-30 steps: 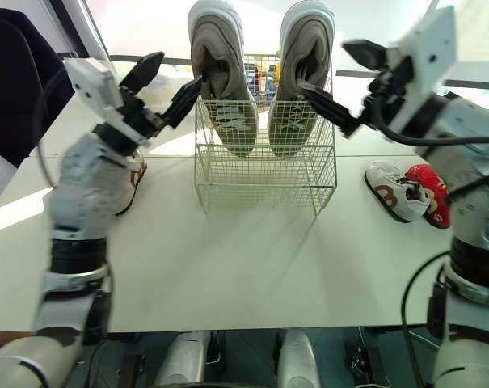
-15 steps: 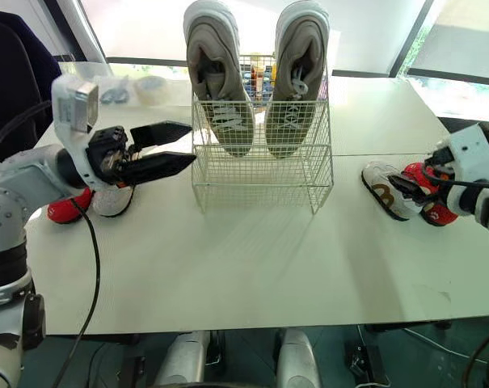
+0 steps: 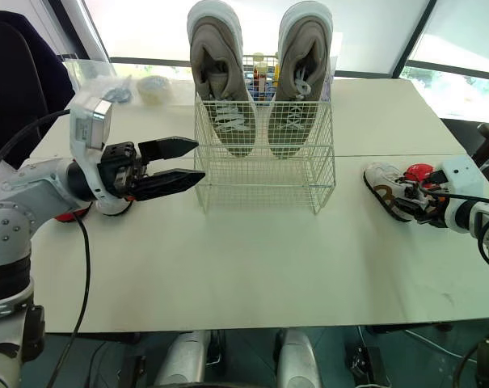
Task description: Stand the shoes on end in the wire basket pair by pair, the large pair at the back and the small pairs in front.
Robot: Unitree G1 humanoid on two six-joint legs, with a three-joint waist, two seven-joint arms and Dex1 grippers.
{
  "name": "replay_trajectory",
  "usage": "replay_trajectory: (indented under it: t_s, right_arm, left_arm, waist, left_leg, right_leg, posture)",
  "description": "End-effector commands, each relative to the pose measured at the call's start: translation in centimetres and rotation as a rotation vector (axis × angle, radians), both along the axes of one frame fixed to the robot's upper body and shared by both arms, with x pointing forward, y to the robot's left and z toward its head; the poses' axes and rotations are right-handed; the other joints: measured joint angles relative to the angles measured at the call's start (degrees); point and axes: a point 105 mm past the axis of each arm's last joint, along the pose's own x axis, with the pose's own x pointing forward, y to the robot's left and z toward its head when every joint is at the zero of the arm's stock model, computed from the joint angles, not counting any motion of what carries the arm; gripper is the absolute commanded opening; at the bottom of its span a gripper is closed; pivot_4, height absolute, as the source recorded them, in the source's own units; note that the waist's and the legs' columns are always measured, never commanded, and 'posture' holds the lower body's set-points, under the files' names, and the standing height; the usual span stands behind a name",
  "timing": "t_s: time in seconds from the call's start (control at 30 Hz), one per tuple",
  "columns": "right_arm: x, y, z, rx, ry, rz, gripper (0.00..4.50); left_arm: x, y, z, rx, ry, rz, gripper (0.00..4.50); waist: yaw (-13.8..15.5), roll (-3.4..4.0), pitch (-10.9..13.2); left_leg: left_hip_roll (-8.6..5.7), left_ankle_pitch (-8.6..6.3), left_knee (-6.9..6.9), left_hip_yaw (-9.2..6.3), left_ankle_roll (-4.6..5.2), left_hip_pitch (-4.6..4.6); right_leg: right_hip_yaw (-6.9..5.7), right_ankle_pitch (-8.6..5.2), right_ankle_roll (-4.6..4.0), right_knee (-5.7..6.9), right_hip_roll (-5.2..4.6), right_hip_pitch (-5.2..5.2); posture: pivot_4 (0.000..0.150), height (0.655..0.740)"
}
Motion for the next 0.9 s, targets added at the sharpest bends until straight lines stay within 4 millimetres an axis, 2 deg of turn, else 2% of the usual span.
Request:
replay_trajectory:
  t_s: [0.03,0.33,0.43,0.57,0.63,0.67,0.73,0.77,0.87,0.9]
  right_arm:
    - [0.6,0.0,0.5,0.016,-0.030,0.006,4.50]
    - [1.5,1.2,-1.3,0.053,0.038,0.041,4.50]
    - [1.8,1.4,-1.3,0.049,0.033,0.043,3.64]
    - [2.1,1.5,-0.2,0.046,-0.015,0.046,1.74]
    - [2.2,1.5,0.7,0.037,-0.053,0.050,1.06]
    - [2.1,1.6,1.4,0.032,-0.078,0.055,0.75]
    - [2.1,1.6,4.0,0.010,-0.169,0.062,0.34]
    - [2.1,1.8,6.1,-0.014,-0.248,0.070,0.34]
    - [1.5,2.3,15.3,-0.114,-0.584,0.029,0.34]
    - [1.2,2.7,17.0,-0.127,-0.646,0.022,0.34]
  left_arm:
    - [-0.5,0.0,0.8,-0.002,-0.057,0.003,4.48]
    - [-0.1,-0.2,0.5,0.021,-0.082,0.027,4.48]
    - [0.1,-0.3,0.6,0.020,-0.088,0.029,4.50]
    - [0.4,-0.3,0.7,0.026,-0.099,0.039,4.50]
    - [0.6,-0.2,0.9,0.022,-0.106,0.041,4.50]
    - [0.6,-0.2,1.0,0.018,-0.108,0.042,4.50]
    - [0.8,-0.1,1.2,0.010,-0.111,0.041,4.50]
    - [0.9,0.0,1.5,-0.003,-0.110,0.042,4.50]
    - [1.4,0.5,3.1,-0.074,-0.088,0.038,4.50]
    - [1.6,0.6,3.4,-0.089,-0.079,0.036,4.50]
  waist:
    - [-0.07,0.00,0.00]
    - [-0.04,0.01,0.00]
    - [-0.14,0.01,-0.01]
    - [-0.17,0.01,-0.01]
    - [-0.14,0.01,-0.01]
    - [-0.13,0.02,-0.01]
    - [-0.09,0.06,0.01]
    - [-0.05,0.11,0.04]
    - [0.02,0.40,0.10]
    - [0.01,0.45,0.11]
  left_leg:
    - [0.00,0.00,0.00,0.00,0.00,0.00]
    - [0.00,0.01,0.00,0.01,-0.01,0.02]
    - [0.00,0.01,0.00,0.01,-0.02,0.02]
    - [0.00,0.01,0.00,0.01,-0.02,0.02]
    - [0.00,0.01,0.00,0.01,-0.02,0.03]
    - [0.00,0.01,0.00,0.01,-0.02,0.03]
    - [0.00,0.01,0.00,0.01,-0.03,0.02]
    - [0.00,0.01,0.00,0.01,-0.03,0.02]
    - [-0.01,0.03,0.01,0.04,-0.03,-0.01]
    - [-0.01,0.03,0.01,0.05,-0.04,-0.01]
  right_leg:
    - [0.00,0.00,0.00,0.00,0.00,0.00]
    - [0.00,0.00,0.01,0.00,0.00,0.02]
    - [0.00,0.01,0.01,0.01,0.00,0.01]
    - [0.00,0.01,0.01,0.01,0.00,0.02]
    - [0.00,0.01,0.01,0.01,0.00,0.04]
    - [0.00,0.01,0.01,0.01,0.00,0.03]
    - [0.00,0.01,0.01,0.01,0.00,0.02]
    - [0.00,0.01,0.01,0.01,0.00,0.01]
    - [0.02,0.04,0.06,0.05,0.00,-0.05]
    - [0.02,0.04,0.06,0.05,0.00,-0.06]
  posture:
    - [0.150,0.7400]
    - [0.150,0.7400]
    - [0.150,0.7400]
    - [0.150,0.7400]
    - [0.150,0.7400]
    - [0.150,0.7400]
    - [0.150,0.7400]
    - [0.150,0.7400]
    - [0.150,0.7400]
    - [0.150,0.7400]
